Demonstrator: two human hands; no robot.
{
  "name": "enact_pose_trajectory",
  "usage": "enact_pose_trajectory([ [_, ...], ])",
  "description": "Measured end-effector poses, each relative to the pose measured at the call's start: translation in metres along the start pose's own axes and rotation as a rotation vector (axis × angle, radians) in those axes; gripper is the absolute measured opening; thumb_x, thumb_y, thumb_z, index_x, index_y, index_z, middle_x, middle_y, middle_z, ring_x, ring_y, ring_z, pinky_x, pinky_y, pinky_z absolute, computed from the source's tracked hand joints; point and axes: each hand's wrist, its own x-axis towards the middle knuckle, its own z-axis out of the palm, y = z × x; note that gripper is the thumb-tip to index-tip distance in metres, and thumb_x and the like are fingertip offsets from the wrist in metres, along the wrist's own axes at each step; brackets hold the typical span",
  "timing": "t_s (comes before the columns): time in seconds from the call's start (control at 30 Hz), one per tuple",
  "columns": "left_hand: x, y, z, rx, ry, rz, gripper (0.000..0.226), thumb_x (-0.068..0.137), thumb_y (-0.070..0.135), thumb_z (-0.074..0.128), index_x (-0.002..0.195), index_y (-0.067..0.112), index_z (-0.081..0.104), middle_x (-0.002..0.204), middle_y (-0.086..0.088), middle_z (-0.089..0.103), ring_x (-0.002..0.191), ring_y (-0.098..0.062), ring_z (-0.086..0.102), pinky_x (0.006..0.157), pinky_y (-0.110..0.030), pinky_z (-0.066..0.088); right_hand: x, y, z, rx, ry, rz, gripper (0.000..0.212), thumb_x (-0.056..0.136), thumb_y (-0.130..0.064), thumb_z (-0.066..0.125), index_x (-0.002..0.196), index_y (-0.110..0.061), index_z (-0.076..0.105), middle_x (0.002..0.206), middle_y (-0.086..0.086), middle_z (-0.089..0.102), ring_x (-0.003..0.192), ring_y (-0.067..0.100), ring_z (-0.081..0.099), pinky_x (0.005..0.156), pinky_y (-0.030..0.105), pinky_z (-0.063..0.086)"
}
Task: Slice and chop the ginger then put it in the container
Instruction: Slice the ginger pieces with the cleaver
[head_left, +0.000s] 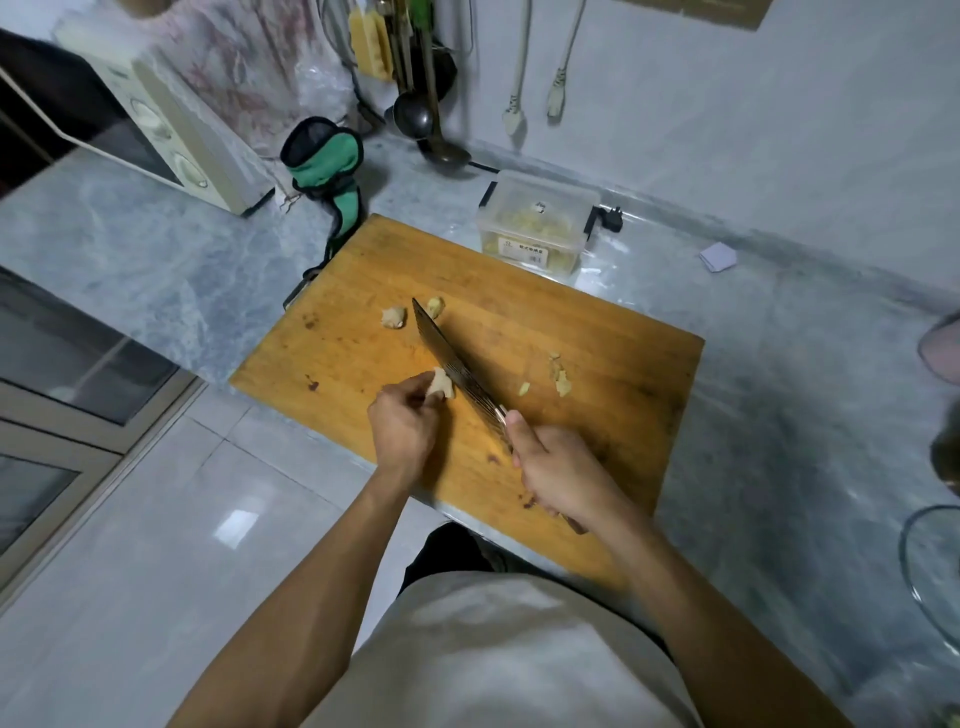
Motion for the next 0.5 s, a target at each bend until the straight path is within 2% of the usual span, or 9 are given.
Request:
enact_pose_trajectory([
  [0.17, -0.0007, -0.0002, 0.0069, 0.082, 0.04, -0.003, 0.029, 0.09, 0.012, 0.07, 0.117, 0.001, 0.07, 0.114, -0.011, 0.068, 0.087, -0.01, 0.058, 0.077, -0.006, 0.036, -0.0006, 0.0011, 0.0021, -0.01, 0.002, -0.005, 0.063, 0.107, -0.053, 0.027, 0.071, -0.011, 0.057, 0.057, 0.001, 0.052, 0.049, 0.013, 0.048, 0.06, 0.036, 0.043],
  [0.27, 0.0006, -0.0015, 0.0087, 0.105, 0.031, 0.029, 0.028, 0.09, 0.013, 0.07, 0.115, -0.001, 0.069, 0.112, -0.012, 0.069, 0.088, -0.01, 0.059, 0.079, -0.005, 0.038, -0.0011, -0.0006, 0.0032, -0.01, -0.004, -0.007, 0.063, 0.107, -0.054, 0.026, 0.071, -0.011, 0.057, 0.054, 0.0, 0.05, 0.047, 0.013, 0.046, 0.059, 0.037, 0.042],
  [0.4, 0.0008, -0.0007, 0.009, 0.147, 0.019, 0.062, 0.029, 0.09, 0.016, 0.07, 0.117, 0.004, 0.068, 0.105, -0.01, 0.072, 0.091, -0.017, 0.066, 0.083, -0.017, 0.044, -0.0007, -0.0014, 0.0017, 0.001, -0.007, 0.005, 0.062, 0.106, -0.054, 0.026, 0.072, -0.012, 0.056, 0.051, -0.003, 0.047, 0.044, 0.012, 0.045, 0.056, 0.035, 0.041],
  [0.5, -0.0006, 0.0008, 0.0077, 0.146, 0.01, 0.089, 0.029, 0.091, 0.013, 0.068, 0.118, 0.005, 0.068, 0.106, -0.011, 0.07, 0.087, -0.014, 0.063, 0.08, -0.013, 0.044, -0.0001, -0.0011, -0.0001, 0.008, -0.022, 0.002, 0.061, 0.106, -0.055, 0.025, 0.075, -0.011, 0.055, 0.05, -0.003, 0.043, 0.044, 0.013, 0.042, 0.053, 0.033, 0.039],
])
